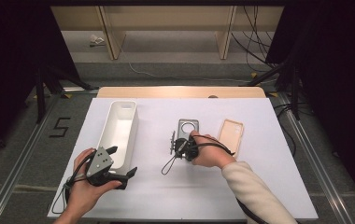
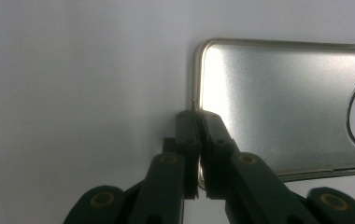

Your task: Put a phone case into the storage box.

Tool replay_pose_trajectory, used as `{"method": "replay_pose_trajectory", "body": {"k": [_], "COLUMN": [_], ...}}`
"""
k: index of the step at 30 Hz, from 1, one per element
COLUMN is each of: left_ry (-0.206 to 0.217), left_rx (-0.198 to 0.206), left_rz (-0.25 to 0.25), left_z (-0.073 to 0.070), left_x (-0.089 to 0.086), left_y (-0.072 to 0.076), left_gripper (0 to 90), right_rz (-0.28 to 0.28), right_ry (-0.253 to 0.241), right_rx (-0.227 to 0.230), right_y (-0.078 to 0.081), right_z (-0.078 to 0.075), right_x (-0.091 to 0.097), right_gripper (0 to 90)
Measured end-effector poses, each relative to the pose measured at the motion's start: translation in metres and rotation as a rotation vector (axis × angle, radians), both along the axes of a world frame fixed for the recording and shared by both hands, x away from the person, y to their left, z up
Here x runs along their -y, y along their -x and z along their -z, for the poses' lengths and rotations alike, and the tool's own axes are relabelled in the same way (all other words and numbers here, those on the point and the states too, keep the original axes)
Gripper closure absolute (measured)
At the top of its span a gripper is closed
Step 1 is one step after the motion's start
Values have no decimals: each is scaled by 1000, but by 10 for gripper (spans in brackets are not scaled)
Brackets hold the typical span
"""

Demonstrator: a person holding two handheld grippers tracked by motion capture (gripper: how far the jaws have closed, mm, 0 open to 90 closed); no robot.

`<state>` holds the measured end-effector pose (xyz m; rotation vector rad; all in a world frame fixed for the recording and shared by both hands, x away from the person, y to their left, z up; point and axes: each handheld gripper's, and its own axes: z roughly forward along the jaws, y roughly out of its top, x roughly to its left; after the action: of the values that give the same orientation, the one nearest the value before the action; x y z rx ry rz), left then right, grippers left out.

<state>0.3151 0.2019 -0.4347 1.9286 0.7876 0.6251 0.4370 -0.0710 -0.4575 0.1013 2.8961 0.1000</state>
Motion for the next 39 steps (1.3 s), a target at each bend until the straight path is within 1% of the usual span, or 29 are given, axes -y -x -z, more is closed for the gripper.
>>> {"method": "replay_pose_trajectory", "body": {"k": [5, 7, 8, 9, 10, 12, 13, 14, 15, 16, 17, 18, 21, 24, 25, 27, 29, 30, 31, 34, 35, 36, 37, 38, 39], "left_ry": [1, 0, 0, 0, -2, -5, -3, -1, -1, -1, -2, -2, -2, -3, -6, -6, -4, -4, -5, -4, -4, 2, 2, 4, 15], "left_rx": [-1, 0, 0, 0, 0, 0, 2, 1, 1, 2, 2, 2, 3, 3, 4, 5, 4, 3, 2, 3, 3, 0, -3, -7, -15], "left_rz": [1, 2, 1, 2, -1, -3, -5, -5, -5, -7, -8, -8, -10, -13, -13, -29, -30, -30, -31, -31, -31, -31, -31, -31, -38], "left_z": [0, 0, 0, 0, 0, 0, 0, 0, 0, 0, 0, 0, 0, 0, 0, 0, 0, 0, 0, -1, -1, -2, -2, -3, -4], "left_x": [0, 0, 0, 0, 0, 0, 0, 0, 0, 0, 0, 0, 0, 0, 0, 0, 0, 0, 0, 2, 2, 2, 3, 3, 4], "left_y": [0, 0, 0, 0, 0, 0, 0, 0, 0, 0, 0, 0, 0, 0, 0, 0, -1, -1, -1, -2, -2, -2, -2, -2, -3], "left_gripper": [38, 38, 38, 38, 42, 47, 48, 48, 49, 49, 52, 53, 57, 62, 65, 81, 86, 86, 86, 87, 86, 87, 89, 89, 106], "right_rz": [-18, -16, -16, -13, -8, -4, 6, 9, 9, 11, 9, 17, 21, 32, 33, 35, 35, 35, 37, 31, 31, 35, 35, 35, 25], "right_ry": [-12, -29, -29, -25, -39, -46, -79, -98, -98, -117, -149, -171, -225, -286, -303, -336, -365, -365, -397, -456, -456, -478, -490, -490, -502], "right_rx": [8, 10, 10, 9, 10, 5, -3, -6, -6, -8, -12, -15, -7, -11, -14, -20, -22, -22, -26, -42, -42, -53, -55, -55, -56], "right_y": [0, 0, 0, 0, 1, 0, -1, -1, -1, -1, -1, 0, 1, 3, 4, 6, 9, 9, 11, 13, 13, 16, 18, 18, 21], "right_z": [0, 1, 1, 0, -1, -3, -6, -7, -7, -8, -12, -13, -19, -26, -28, -30, -33, -33, -36, -39, -39, -42, -43, -43, -44], "right_x": [1, 2, 2, 3, 4, 4, 7, 8, 8, 10, 13, 14, 19, 25, 27, 31, 34, 34, 38, 44, 44, 47, 48, 48, 49], "right_gripper": [881, 883, 883, 884, 884, 884, 885, 885, 885, 885, 887, 887, 890, 890, 891, 891, 891, 891, 891, 891, 891, 891, 891, 891, 891]}}
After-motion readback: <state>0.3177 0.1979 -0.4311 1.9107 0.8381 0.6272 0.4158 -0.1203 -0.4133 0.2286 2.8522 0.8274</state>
